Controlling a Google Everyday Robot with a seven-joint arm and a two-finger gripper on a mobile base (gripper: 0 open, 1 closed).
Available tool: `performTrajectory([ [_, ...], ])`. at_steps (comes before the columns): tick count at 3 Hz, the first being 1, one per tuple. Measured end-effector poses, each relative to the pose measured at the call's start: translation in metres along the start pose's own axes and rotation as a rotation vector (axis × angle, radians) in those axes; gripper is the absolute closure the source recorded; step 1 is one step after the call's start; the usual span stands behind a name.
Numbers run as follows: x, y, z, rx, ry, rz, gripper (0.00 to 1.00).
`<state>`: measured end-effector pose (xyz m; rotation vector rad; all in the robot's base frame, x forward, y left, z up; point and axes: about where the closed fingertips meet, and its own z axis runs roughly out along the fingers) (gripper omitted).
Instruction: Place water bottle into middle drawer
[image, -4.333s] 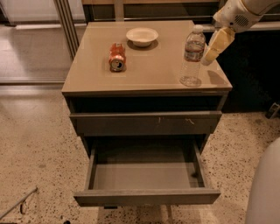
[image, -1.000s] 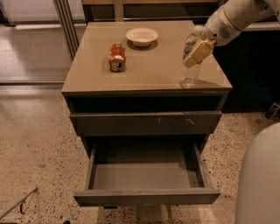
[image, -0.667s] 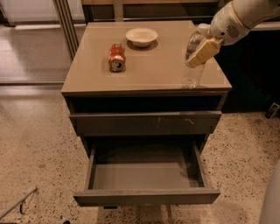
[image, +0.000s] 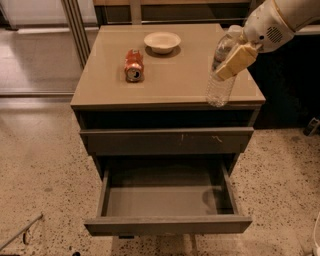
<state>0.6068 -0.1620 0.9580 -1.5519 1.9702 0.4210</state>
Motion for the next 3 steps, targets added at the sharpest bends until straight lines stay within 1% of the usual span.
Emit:
performTrajectory([
  [1, 0.019, 0.011, 0.016, -0.009, 0.004, 0.017, 1.0],
  [2, 0.04, 0.036, 0.018, 0.058, -0.055, 0.029, 1.0],
  [3, 0.087, 0.061, 0.054, 0.075, -0.096, 0.063, 1.0],
])
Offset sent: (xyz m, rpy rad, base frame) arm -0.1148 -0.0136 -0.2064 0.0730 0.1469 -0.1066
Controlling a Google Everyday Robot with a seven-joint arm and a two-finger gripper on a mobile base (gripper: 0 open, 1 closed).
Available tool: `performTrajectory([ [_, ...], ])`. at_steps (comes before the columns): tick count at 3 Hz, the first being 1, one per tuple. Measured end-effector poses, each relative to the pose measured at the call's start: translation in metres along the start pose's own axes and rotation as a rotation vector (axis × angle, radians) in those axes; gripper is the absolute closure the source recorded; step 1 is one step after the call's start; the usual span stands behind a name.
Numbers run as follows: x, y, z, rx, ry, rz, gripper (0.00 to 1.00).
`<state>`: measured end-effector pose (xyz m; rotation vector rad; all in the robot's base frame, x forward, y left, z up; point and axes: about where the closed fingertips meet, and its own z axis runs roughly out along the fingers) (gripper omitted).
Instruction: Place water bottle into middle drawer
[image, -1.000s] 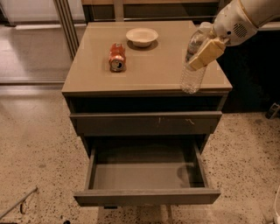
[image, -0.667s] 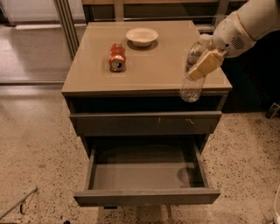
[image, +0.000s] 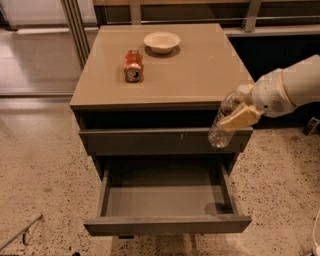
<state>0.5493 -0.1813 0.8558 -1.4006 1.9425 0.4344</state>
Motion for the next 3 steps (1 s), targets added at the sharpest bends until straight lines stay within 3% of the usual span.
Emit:
performTrajectory([
  [1, 0.081, 0.044, 0.072, -0.123, 0.074, 0.07, 1.0],
  [2, 0.097, 0.068, 0.087, -0.178, 0.097, 0.087, 1.0],
  [3, 0.097, 0.067, 0.087, -0.178, 0.097, 0.086, 1.0],
])
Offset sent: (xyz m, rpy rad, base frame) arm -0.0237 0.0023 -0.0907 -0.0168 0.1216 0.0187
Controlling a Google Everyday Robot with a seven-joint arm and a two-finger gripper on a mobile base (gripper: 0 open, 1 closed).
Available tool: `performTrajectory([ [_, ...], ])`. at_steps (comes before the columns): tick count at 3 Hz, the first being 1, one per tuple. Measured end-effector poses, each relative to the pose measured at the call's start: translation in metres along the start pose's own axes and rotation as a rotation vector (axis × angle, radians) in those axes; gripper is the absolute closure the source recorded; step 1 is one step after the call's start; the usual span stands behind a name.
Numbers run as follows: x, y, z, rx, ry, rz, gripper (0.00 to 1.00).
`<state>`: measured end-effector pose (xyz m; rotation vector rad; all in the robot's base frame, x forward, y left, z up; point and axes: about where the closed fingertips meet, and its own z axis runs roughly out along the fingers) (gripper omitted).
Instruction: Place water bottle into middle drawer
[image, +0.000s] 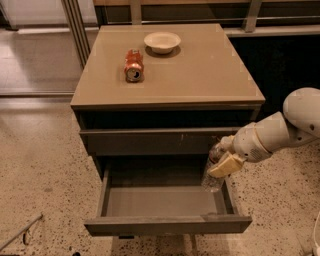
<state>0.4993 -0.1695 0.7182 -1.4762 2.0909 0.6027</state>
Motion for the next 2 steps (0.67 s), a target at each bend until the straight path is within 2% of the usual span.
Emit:
performTrajectory([
  [1, 0.022, 0.002, 0.034, -0.018, -0.001, -0.072, 1.0],
  [2, 0.054, -0.001, 0.096, -0.074, -0.036, -0.164, 1.0],
])
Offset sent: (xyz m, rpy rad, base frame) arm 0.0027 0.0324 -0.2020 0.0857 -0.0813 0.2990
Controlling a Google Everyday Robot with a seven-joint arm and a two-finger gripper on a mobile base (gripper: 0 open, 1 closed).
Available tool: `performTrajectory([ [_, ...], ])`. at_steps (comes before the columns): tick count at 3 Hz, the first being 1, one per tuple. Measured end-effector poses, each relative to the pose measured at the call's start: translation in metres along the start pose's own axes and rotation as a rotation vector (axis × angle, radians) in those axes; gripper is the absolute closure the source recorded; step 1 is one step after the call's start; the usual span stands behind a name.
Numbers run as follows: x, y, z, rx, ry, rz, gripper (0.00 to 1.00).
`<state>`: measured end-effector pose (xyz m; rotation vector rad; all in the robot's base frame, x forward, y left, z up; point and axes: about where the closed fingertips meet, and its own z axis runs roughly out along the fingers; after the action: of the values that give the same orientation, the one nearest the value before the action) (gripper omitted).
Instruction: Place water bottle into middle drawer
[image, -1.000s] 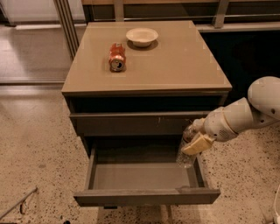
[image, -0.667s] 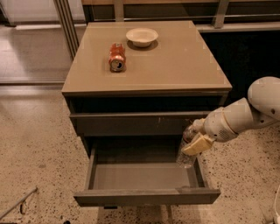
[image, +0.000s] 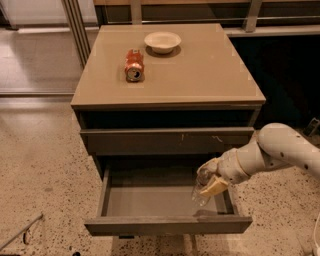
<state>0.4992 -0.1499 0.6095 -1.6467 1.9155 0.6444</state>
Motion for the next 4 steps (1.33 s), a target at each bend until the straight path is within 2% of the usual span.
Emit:
performTrajectory([
  [1, 0.009, 0.003, 0.013, -0.023, -0.013, -0.007, 1.0],
  [2, 0.013, 0.004, 0.019, -0.011, 0.022, -0.038, 1.0],
  [3, 0.027, -0.009, 0.032, 0.029, 0.037, -0.117, 1.0],
  [4, 0.039, -0.031, 0.049, 0.069, 0.011, -0.177, 1.0],
])
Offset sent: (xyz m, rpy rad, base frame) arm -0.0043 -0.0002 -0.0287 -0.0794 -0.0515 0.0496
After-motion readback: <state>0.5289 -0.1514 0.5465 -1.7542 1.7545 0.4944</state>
